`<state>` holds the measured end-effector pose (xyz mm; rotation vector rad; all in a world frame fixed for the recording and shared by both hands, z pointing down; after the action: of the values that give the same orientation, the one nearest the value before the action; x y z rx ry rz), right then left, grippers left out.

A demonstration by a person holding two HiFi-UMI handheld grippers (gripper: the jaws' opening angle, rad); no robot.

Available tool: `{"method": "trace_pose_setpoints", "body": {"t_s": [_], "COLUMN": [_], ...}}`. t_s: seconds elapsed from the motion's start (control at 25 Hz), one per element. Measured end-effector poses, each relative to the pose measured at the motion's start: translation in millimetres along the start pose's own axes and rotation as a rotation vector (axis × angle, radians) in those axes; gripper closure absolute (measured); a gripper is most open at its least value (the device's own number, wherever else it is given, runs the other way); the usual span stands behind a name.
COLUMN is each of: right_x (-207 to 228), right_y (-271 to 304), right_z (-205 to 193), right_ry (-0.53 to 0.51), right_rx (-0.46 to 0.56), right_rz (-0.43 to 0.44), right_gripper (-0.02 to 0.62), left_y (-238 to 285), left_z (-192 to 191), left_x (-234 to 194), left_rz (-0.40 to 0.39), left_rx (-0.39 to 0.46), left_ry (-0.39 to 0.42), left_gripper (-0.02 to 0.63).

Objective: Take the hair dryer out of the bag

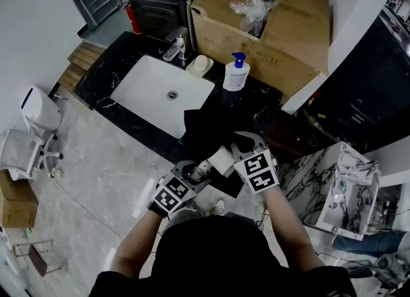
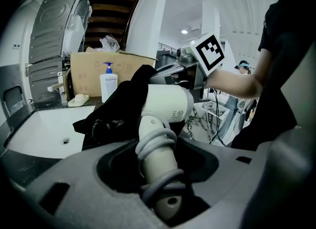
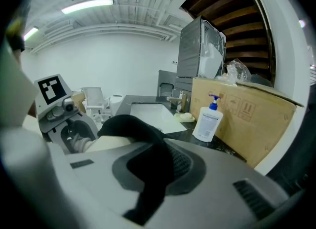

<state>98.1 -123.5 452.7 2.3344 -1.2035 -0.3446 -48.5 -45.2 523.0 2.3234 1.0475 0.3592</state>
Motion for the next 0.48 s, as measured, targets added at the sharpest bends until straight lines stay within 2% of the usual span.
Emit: {"method": "trace_pose_setpoints", "body": {"t_s": [0.48], "right_x": [5.6], "right_y": [4.3], "right_z": [8.6], "right_ry": [-0.006], "right_rx": [-0.010], "right_rz": [0.016], "right_gripper": [0.565], "left_y": [-3.3], "left_z": [0.5], "left_x": [15.8], "left_rz": [-0.058], "left_rx": [0.023], "left_ry": [0.081], "left_gripper": [0.382]}}
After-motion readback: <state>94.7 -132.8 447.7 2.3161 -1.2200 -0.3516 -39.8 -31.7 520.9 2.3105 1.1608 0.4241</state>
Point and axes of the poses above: the fingertips, and each gripper's own axes: y forward along the fingers, x to its right, z out of its top, the point moved 7 cm from there along -y, backward along the fingers, and after that the axes turned 14 degrees about z, right-handed, at the moved point
